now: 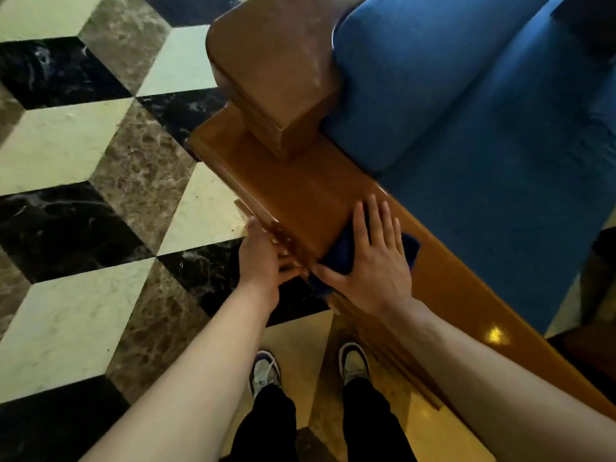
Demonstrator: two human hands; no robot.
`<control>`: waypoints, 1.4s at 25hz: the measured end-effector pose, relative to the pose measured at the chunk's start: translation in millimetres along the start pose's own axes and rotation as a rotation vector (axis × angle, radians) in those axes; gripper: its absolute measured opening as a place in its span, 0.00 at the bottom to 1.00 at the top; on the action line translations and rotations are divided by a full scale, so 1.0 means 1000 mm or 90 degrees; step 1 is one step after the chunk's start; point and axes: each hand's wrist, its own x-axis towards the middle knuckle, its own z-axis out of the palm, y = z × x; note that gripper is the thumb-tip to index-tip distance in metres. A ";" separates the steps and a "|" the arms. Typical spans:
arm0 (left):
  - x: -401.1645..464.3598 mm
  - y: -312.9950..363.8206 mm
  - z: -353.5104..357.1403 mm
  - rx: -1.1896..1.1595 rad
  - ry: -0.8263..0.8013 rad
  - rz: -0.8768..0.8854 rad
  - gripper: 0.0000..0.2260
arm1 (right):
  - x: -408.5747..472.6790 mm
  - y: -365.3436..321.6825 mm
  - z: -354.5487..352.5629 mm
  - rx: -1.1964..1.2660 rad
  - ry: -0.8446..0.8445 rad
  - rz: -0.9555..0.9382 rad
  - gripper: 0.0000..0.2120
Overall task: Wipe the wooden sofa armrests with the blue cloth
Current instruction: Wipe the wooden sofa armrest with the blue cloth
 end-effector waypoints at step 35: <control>-0.184 -0.295 0.131 0.264 0.046 -0.102 0.41 | -0.353 0.249 0.052 0.057 -0.003 0.104 0.50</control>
